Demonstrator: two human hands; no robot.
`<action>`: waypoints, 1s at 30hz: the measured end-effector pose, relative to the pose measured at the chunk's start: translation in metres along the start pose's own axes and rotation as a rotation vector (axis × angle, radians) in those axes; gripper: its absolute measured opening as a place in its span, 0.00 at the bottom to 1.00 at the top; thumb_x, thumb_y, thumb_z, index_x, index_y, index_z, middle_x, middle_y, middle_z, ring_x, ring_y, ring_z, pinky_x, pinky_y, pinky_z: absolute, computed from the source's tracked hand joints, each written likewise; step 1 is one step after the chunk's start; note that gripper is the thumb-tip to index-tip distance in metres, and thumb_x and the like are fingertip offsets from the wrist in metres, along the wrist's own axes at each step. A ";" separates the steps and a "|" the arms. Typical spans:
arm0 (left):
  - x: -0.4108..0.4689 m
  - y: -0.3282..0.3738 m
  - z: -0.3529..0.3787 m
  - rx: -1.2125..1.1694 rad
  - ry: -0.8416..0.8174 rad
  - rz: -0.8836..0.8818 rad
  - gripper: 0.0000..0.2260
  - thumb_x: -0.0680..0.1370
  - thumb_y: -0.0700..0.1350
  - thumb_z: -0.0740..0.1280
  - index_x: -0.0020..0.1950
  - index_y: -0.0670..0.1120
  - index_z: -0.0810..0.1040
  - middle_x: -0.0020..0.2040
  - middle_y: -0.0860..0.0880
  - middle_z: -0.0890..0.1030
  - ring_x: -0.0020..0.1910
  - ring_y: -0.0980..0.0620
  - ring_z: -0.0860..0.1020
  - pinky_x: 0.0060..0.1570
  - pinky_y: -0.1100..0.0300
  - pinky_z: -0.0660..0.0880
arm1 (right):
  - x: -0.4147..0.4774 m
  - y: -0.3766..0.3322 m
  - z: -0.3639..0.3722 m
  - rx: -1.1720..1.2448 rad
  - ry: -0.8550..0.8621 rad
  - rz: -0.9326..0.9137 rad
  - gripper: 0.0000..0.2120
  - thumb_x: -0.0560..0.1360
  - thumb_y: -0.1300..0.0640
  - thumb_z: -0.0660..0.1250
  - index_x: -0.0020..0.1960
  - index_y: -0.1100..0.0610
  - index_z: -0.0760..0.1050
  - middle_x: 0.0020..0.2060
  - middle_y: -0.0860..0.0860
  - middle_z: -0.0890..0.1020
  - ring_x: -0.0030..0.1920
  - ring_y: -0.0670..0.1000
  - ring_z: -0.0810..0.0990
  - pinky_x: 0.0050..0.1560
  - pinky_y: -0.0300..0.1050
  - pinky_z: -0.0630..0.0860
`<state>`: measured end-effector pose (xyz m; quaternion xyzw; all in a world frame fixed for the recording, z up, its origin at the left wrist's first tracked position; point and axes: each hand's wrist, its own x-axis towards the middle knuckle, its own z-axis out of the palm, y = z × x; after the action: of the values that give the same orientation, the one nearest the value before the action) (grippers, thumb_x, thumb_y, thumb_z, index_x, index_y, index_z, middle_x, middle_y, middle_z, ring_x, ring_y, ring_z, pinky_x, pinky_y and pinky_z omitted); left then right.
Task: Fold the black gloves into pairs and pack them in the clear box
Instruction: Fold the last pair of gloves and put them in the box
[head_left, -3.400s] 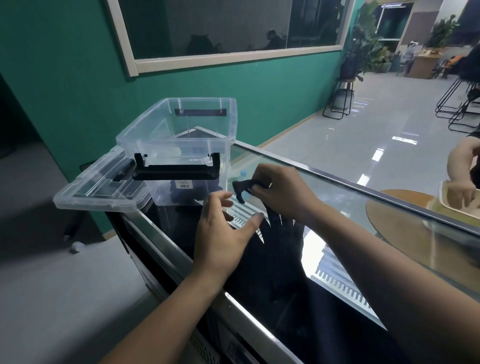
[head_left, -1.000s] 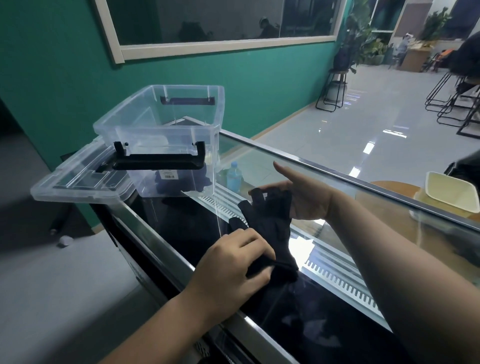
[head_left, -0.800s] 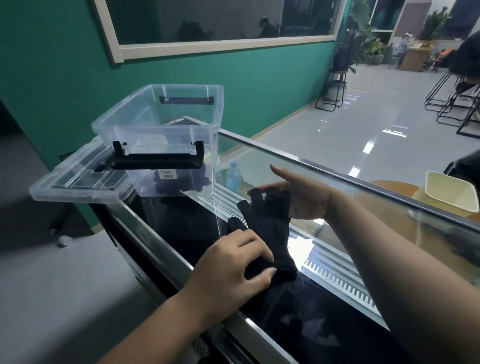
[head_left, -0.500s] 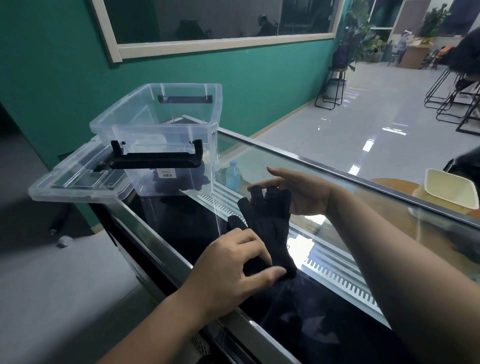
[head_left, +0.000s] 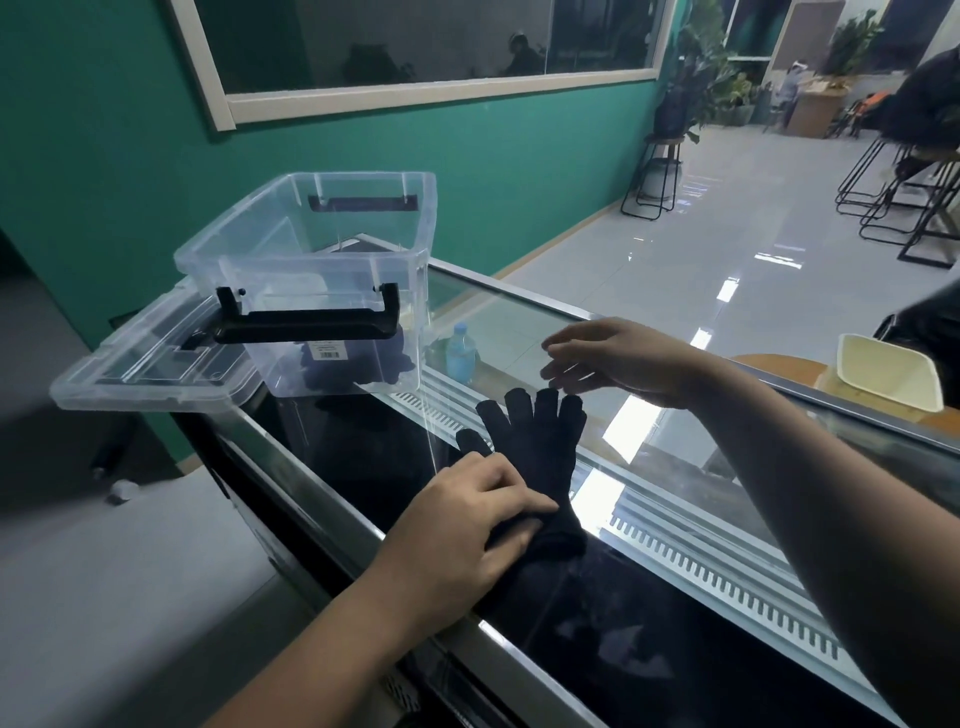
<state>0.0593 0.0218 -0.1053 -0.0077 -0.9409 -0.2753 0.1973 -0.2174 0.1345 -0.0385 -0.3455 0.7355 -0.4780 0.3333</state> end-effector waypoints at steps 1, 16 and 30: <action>0.000 0.000 0.000 0.004 -0.005 0.001 0.11 0.83 0.54 0.69 0.64 0.59 0.86 0.54 0.62 0.77 0.55 0.60 0.77 0.58 0.58 0.78 | -0.006 0.000 -0.002 -0.077 0.041 -0.038 0.14 0.85 0.56 0.68 0.68 0.61 0.79 0.56 0.59 0.89 0.58 0.58 0.87 0.61 0.49 0.85; -0.001 0.004 -0.004 -0.003 -0.069 -0.038 0.19 0.78 0.68 0.70 0.64 0.61 0.85 0.59 0.65 0.76 0.62 0.59 0.76 0.62 0.61 0.76 | -0.043 0.058 0.027 -0.622 0.433 -0.230 0.18 0.76 0.47 0.79 0.63 0.51 0.81 0.51 0.46 0.82 0.48 0.46 0.79 0.45 0.34 0.72; -0.002 0.004 -0.003 -0.044 0.026 -0.072 0.08 0.77 0.55 0.73 0.52 0.55 0.84 0.53 0.60 0.79 0.55 0.57 0.80 0.54 0.57 0.78 | -0.133 0.031 0.081 -0.636 -0.083 -0.463 0.22 0.75 0.37 0.77 0.62 0.46 0.77 0.56 0.41 0.78 0.59 0.46 0.78 0.58 0.40 0.75</action>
<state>0.0623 0.0237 -0.1019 0.0254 -0.9316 -0.3030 0.1992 -0.0847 0.2159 -0.0719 -0.6073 0.7353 -0.2746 0.1227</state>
